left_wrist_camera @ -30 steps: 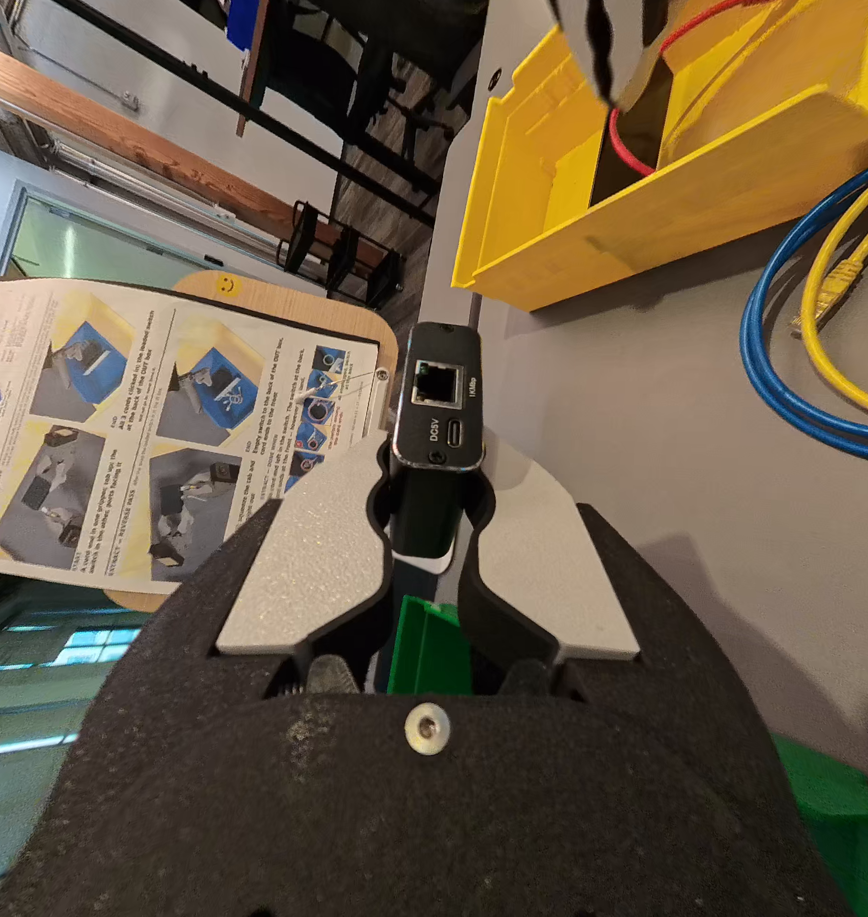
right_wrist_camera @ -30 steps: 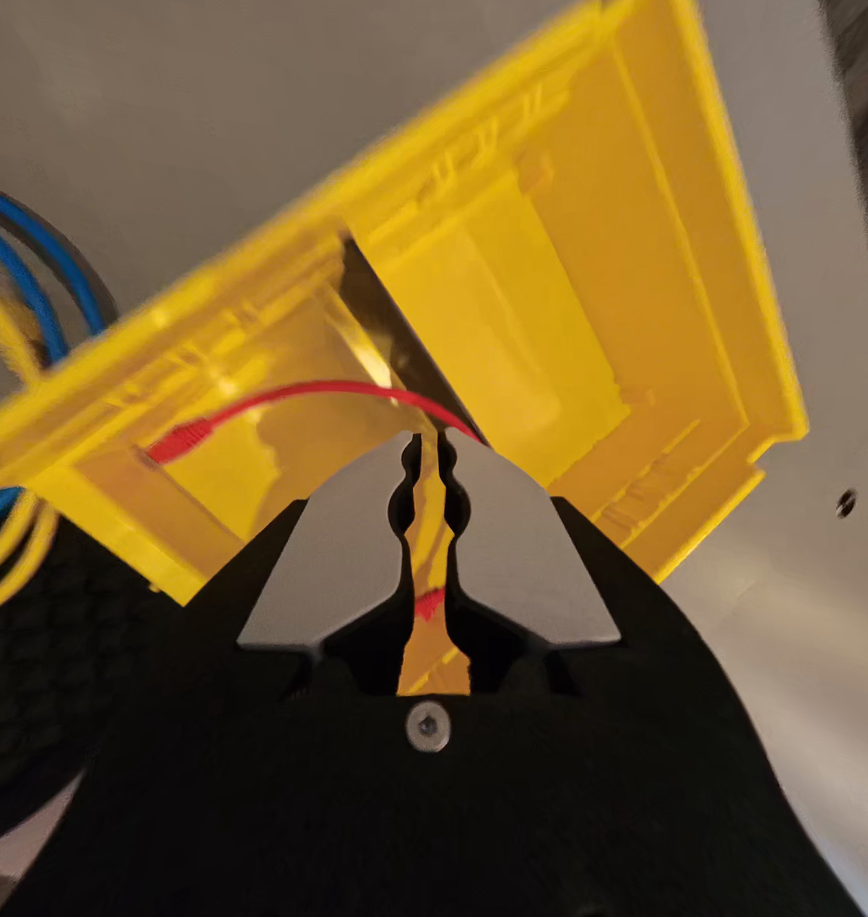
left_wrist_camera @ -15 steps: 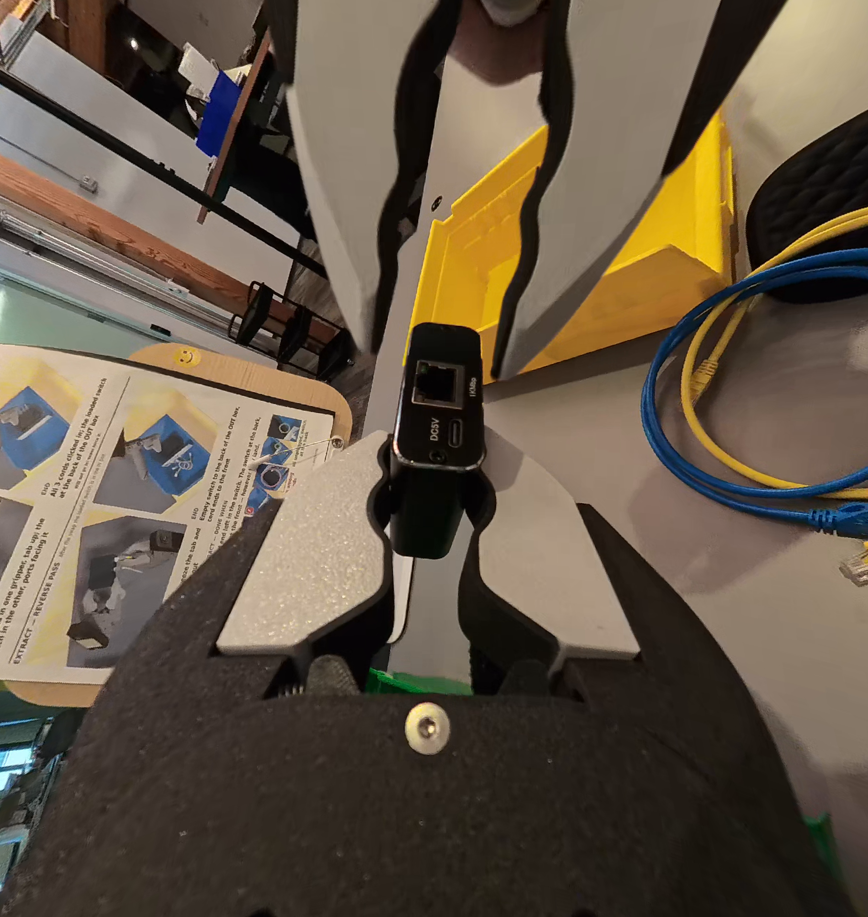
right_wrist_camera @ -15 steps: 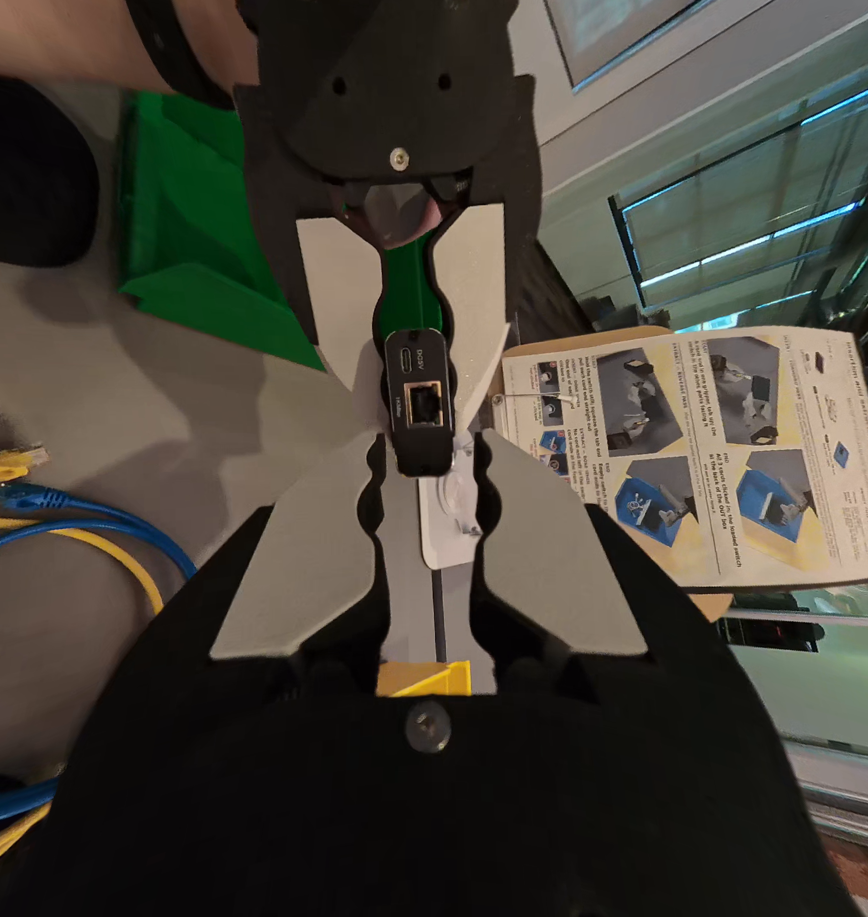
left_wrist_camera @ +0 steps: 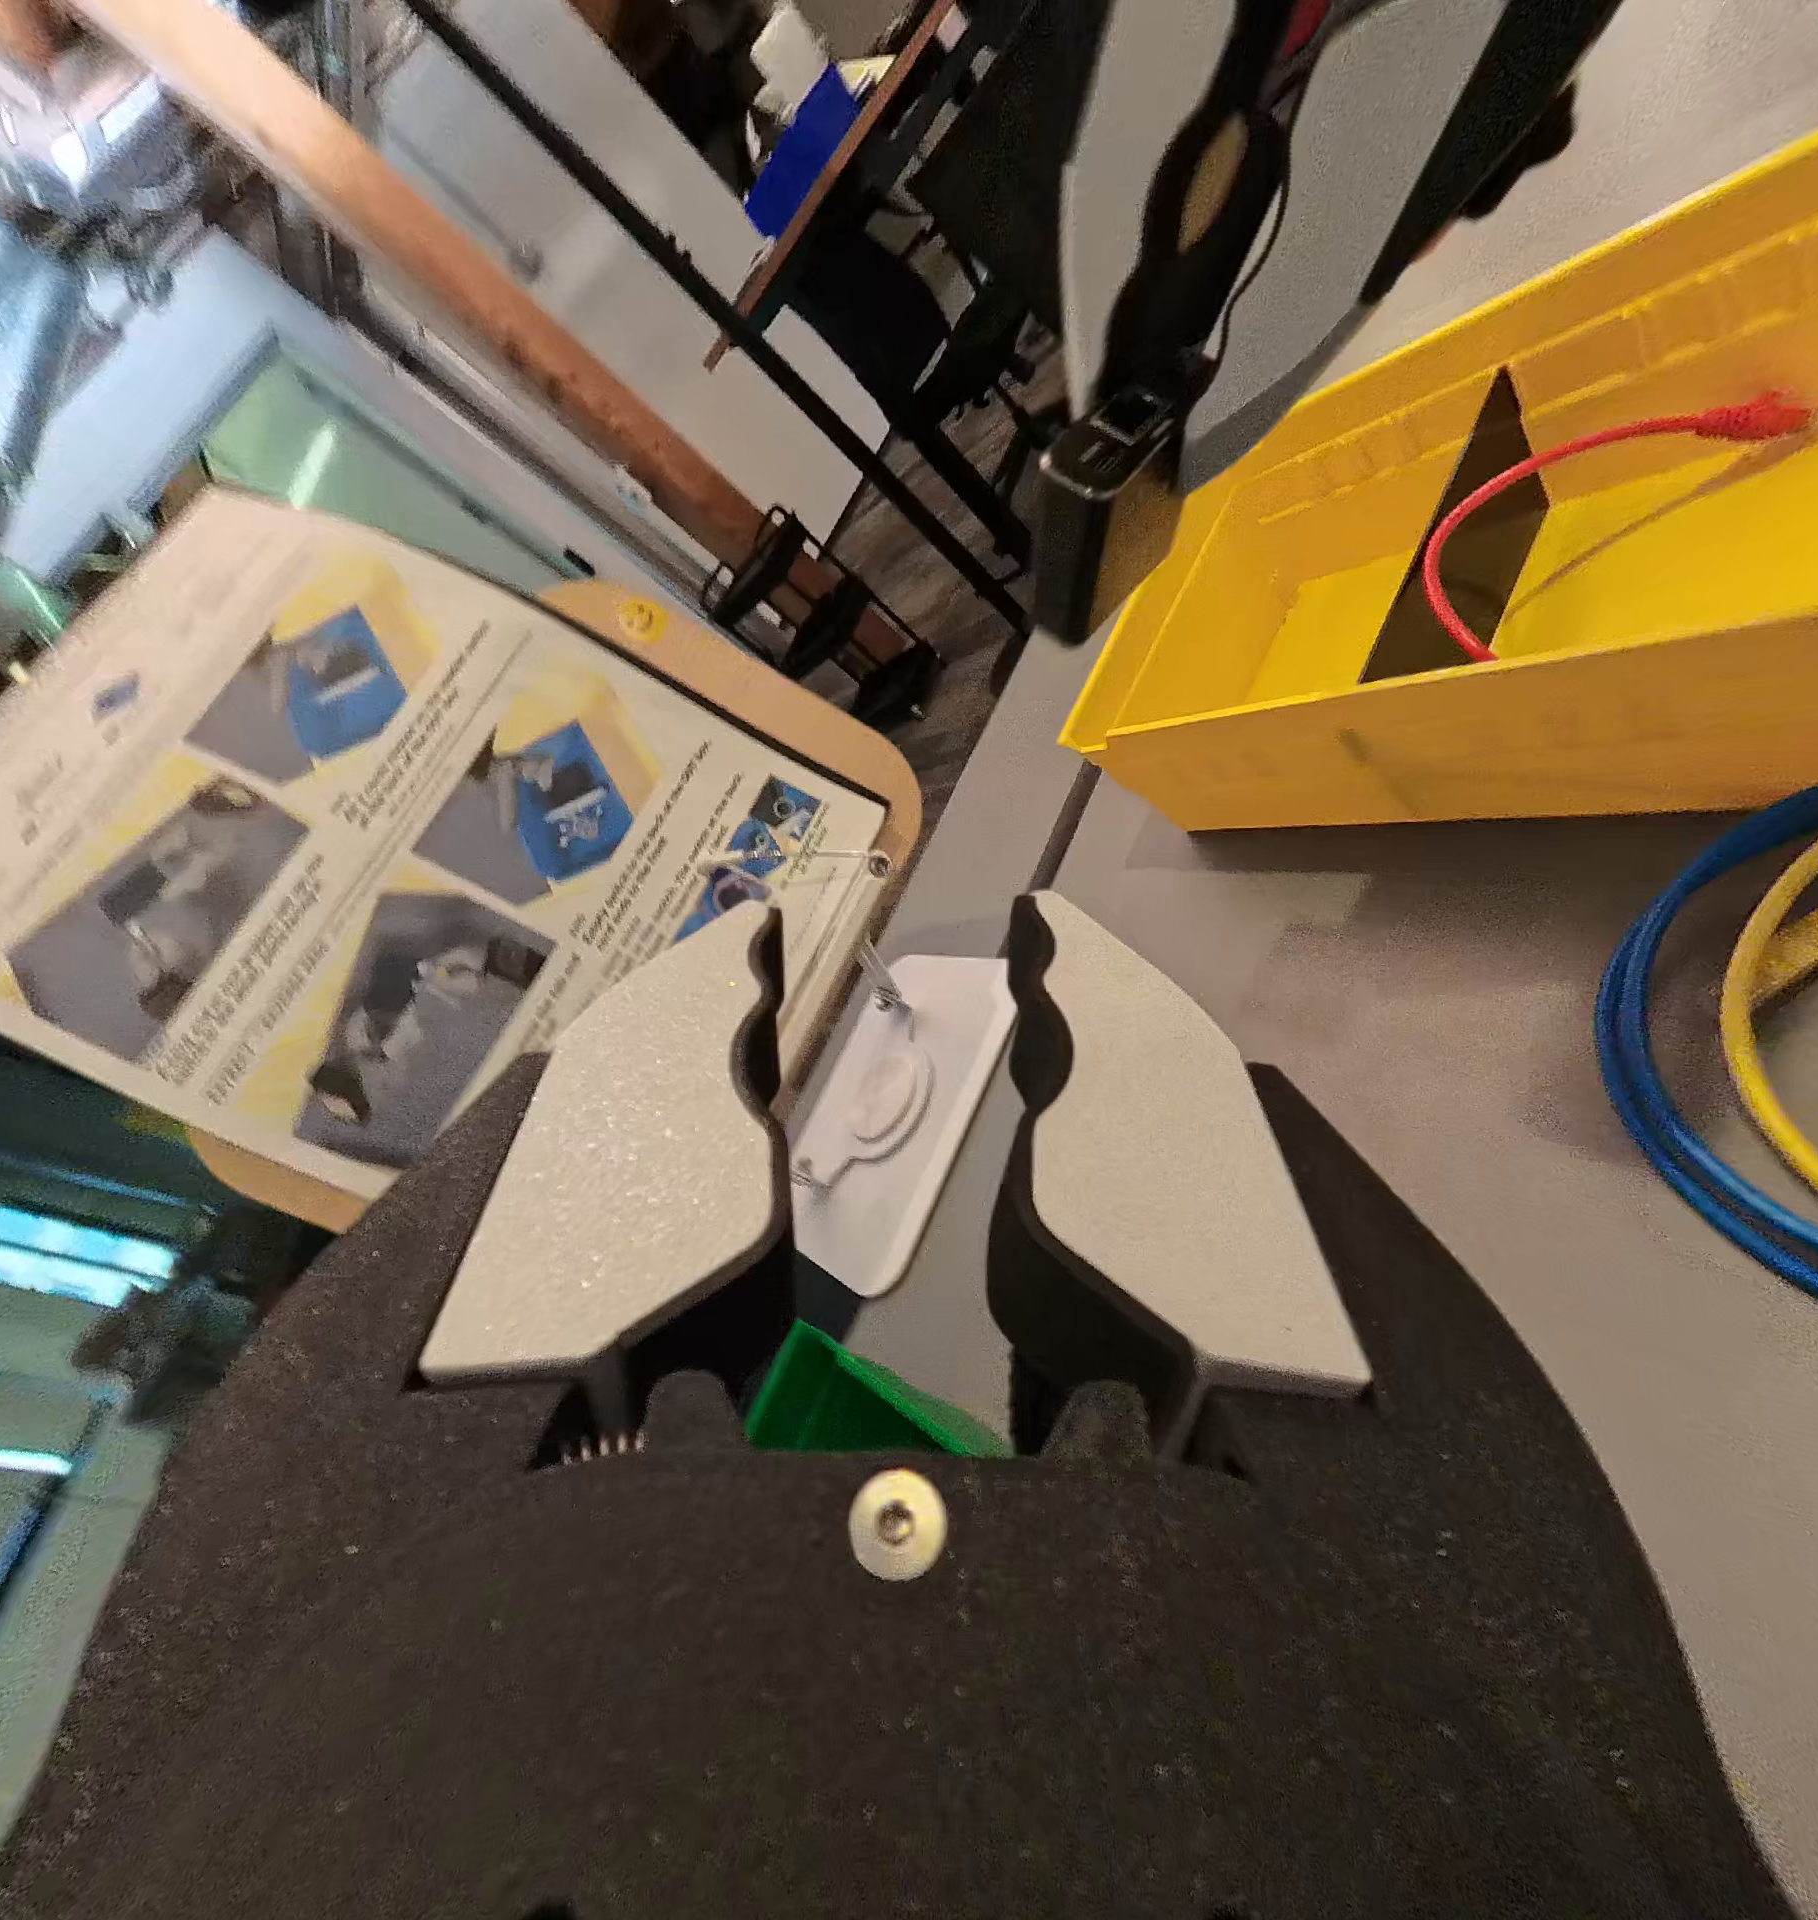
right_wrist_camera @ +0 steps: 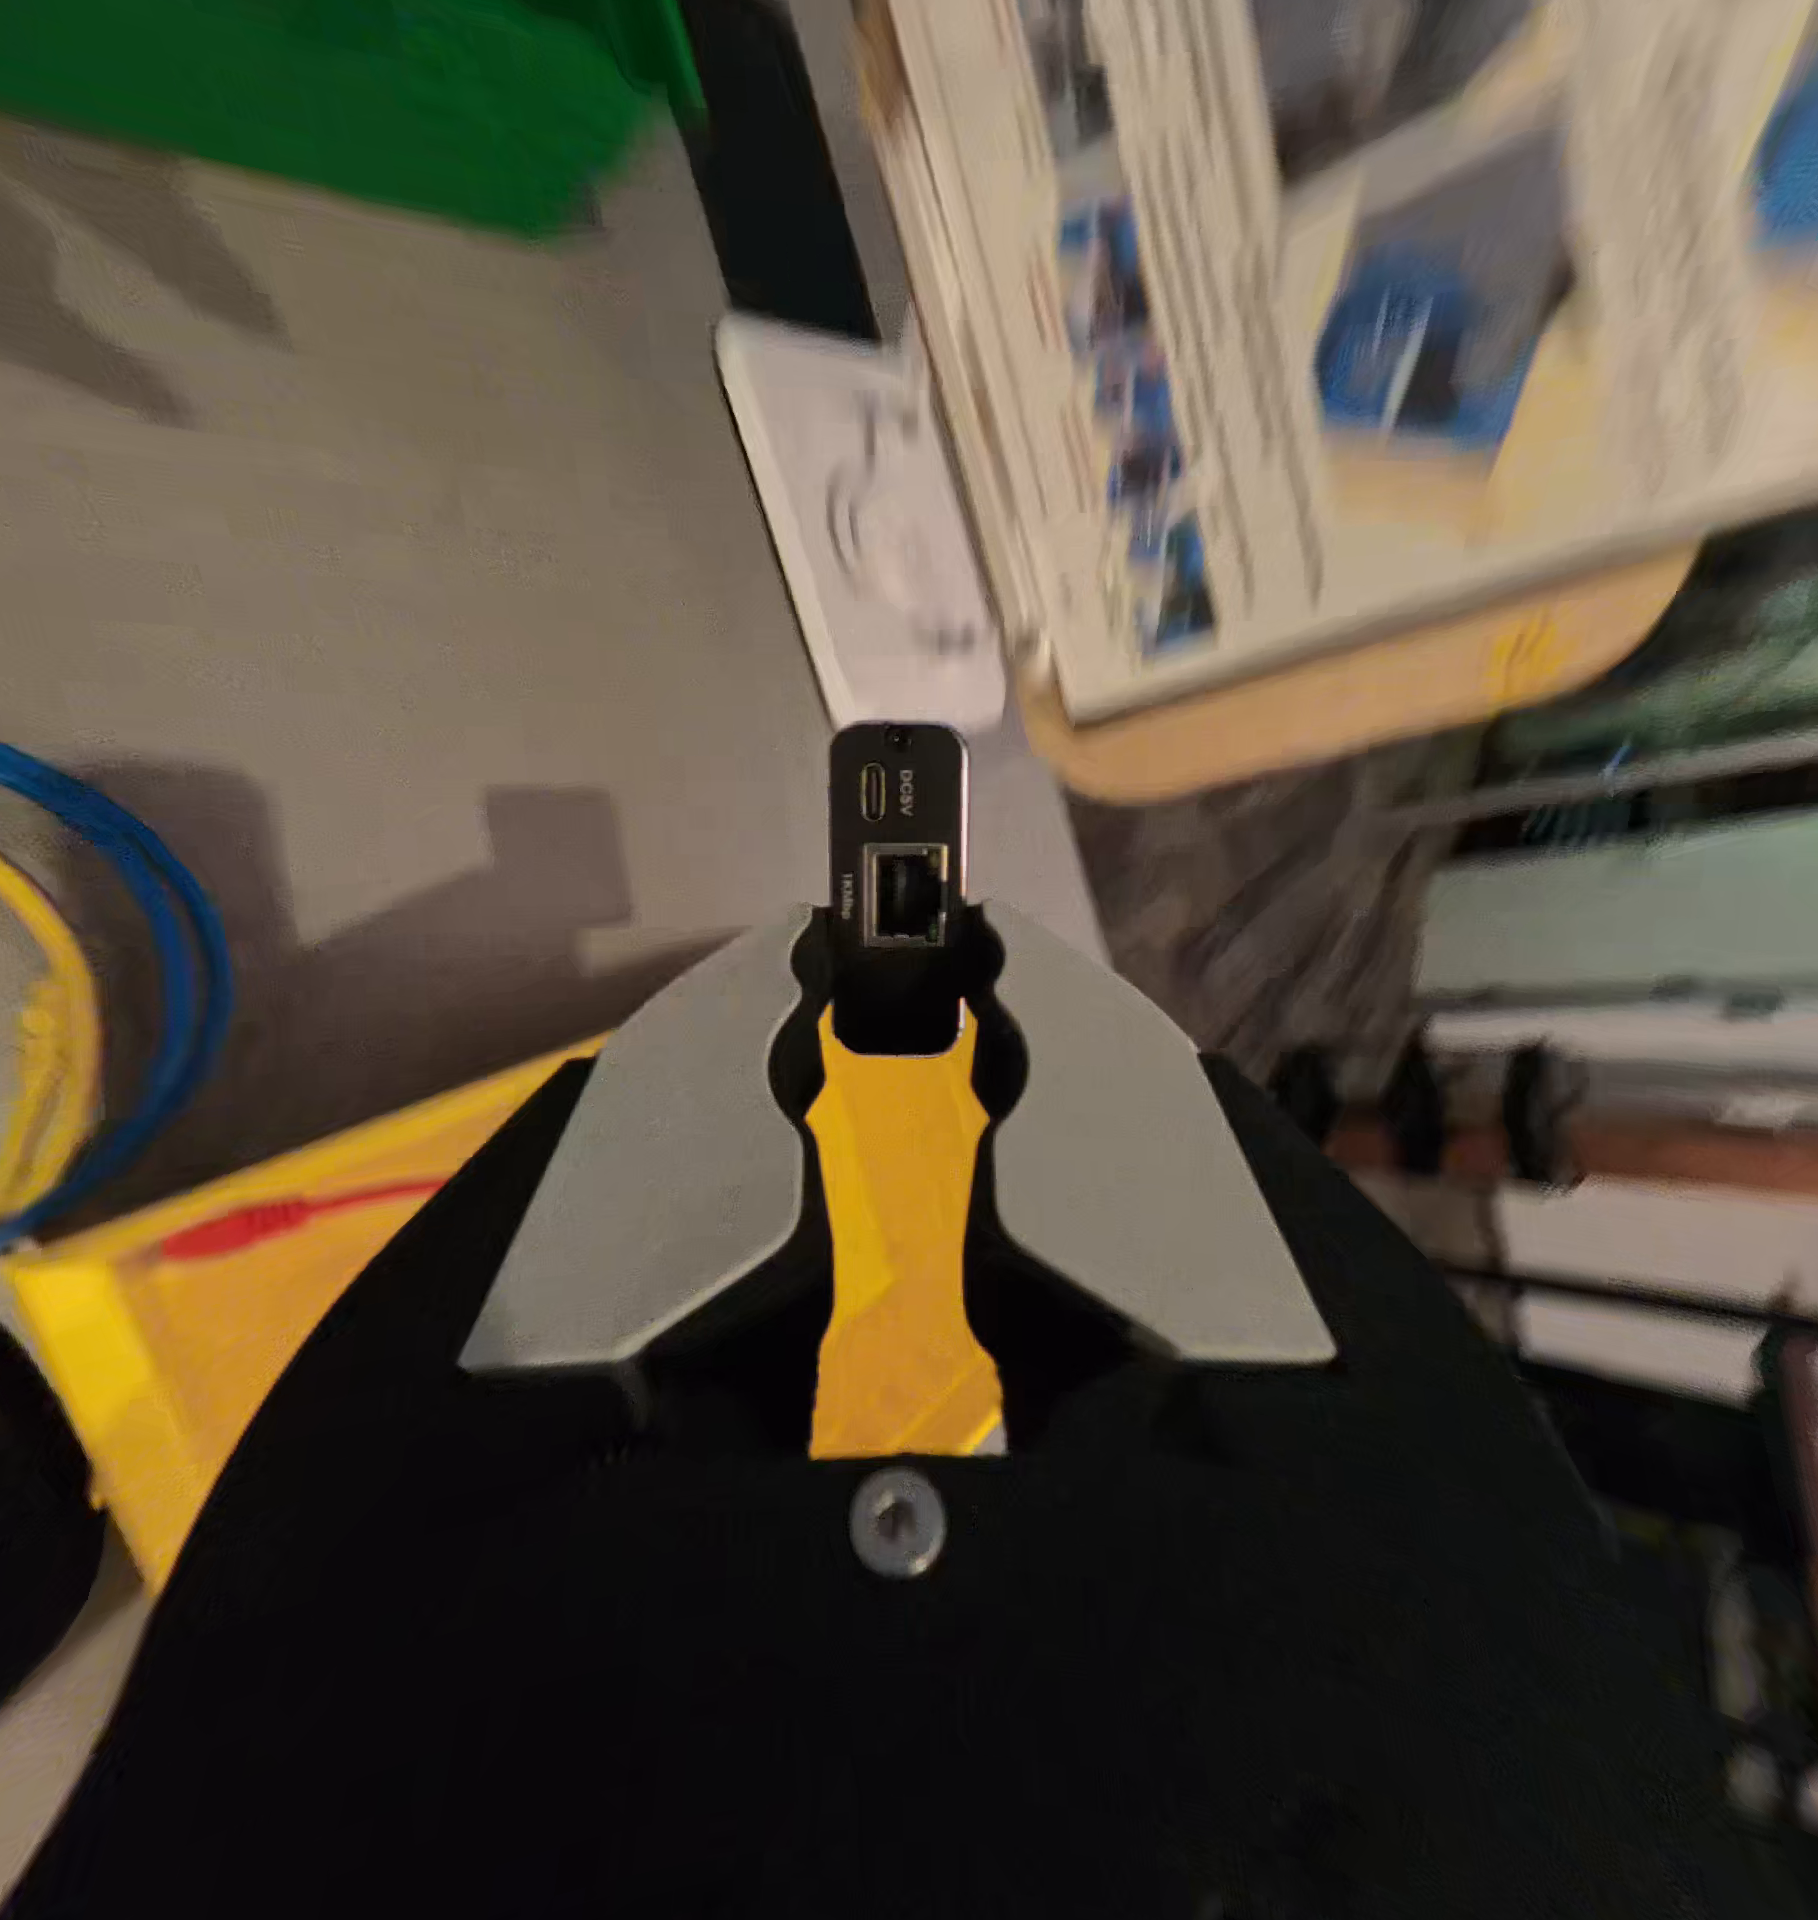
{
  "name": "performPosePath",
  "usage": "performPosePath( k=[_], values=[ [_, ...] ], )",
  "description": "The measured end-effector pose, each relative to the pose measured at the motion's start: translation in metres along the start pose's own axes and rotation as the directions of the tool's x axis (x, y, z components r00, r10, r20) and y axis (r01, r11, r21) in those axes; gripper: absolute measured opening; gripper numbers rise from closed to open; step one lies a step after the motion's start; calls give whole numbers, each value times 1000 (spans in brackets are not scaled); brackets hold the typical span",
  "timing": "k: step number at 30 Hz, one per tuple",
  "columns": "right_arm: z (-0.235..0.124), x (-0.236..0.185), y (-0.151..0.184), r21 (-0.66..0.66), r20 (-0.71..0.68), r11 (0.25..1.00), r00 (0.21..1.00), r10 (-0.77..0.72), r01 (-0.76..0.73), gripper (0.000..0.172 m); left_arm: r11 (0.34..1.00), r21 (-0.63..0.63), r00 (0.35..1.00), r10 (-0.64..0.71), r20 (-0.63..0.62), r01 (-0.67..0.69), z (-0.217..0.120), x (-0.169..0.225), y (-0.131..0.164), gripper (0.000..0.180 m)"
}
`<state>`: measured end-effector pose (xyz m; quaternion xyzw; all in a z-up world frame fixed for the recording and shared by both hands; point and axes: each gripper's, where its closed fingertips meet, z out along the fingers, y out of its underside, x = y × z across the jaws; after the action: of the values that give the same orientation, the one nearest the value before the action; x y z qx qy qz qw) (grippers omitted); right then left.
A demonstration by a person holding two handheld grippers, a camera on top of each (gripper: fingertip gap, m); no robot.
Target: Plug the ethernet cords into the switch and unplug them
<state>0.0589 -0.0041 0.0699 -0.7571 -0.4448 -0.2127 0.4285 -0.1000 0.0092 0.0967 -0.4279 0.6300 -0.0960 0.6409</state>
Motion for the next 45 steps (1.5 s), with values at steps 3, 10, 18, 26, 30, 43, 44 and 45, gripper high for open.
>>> performPosePath(
  k=[3,10,18,26,30,43,44,45],
  values=[
    [36,15,106,-306,32,938,983,180,-161,26,991,-80,992,-99,73,105,2,-16,15,44],
    [82,7,216,-655,-154,669,929,335,-351,25,940,-238,926,-153,345,243,8,-48,52,49],
    [94,-11,258,-781,-298,403,852,431,-477,25,926,-285,912,-124,390,248,13,-49,63,50],
    [102,-16,261,-782,-392,297,802,450,-549,25,921,-299,920,-127,371,248,11,-47,64,50],
    [106,-20,255,-765,-415,276,773,480,-581,27,919,-305,922,-130,364,249,11,-47,65,50],
    [104,-11,203,-552,-265,327,533,803,-767,24,921,-283,918,-154,364,267,3,-55,64,49],
    [92,4,189,-460,-253,381,529,810,-802,24,922,-277,918,-158,365,269,1,-57,63,49],
    [76,16,170,-348,-223,438,527,820,-829,23,924,-270,916,-163,365,272,-1,-59,63,49]
  ],
)
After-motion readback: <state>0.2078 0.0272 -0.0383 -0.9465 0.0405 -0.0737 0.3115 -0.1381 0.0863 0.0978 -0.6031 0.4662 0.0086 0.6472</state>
